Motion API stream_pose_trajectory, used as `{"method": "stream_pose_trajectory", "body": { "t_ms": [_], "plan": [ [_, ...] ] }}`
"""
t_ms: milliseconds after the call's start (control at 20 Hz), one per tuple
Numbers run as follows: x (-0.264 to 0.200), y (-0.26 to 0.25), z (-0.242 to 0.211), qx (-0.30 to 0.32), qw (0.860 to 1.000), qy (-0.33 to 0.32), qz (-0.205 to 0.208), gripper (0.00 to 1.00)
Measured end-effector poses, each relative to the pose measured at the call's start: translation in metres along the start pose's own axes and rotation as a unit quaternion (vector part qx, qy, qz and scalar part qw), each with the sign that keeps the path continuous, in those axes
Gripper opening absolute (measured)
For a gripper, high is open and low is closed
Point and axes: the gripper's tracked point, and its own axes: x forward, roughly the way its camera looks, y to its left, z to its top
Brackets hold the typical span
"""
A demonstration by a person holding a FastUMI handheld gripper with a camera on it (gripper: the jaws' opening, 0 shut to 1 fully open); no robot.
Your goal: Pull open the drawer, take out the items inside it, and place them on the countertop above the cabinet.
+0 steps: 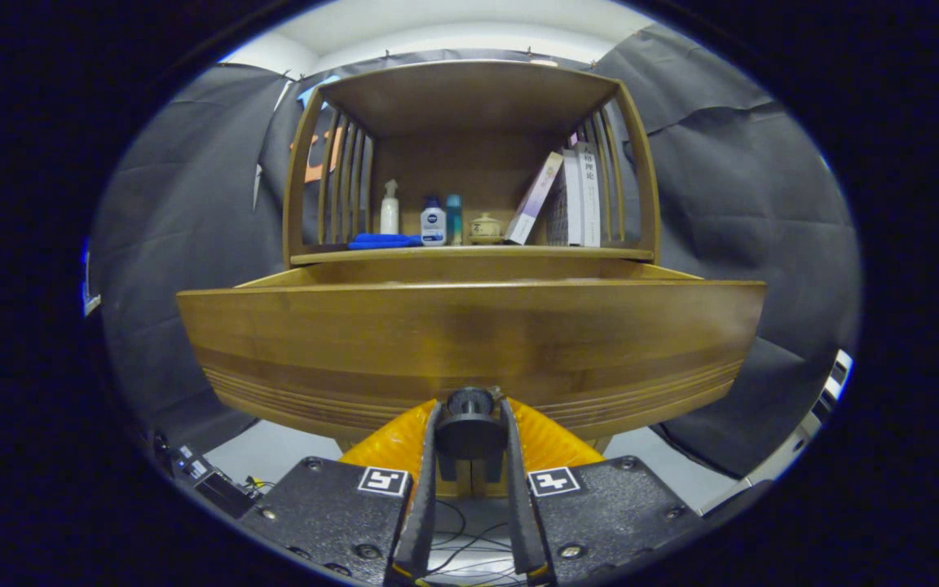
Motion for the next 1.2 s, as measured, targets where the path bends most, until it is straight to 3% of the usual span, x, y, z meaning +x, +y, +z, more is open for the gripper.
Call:
{"method": "stream_pose_trajectory", "body": {
  "t_ms": [350,500,700,1000,1200],
  "plan": [
    [-0.001,-0.001,0.000,-0.012,1.000,-0.002,0.001,0.41],
    [-0.004,-0.012,0.022,-0.010,0.999,-0.045,-0.018,0.66],
    [-0.031,-0.014,0.064,0.002,0.997,-0.079,0.007,1.00],
    [-0.026,-0.017,0.161,0.016,0.995,-0.094,0.035,1.00],
    [0.013,-0.034,0.217,0.014,0.995,-0.098,0.016,1.00]
  ]
}}
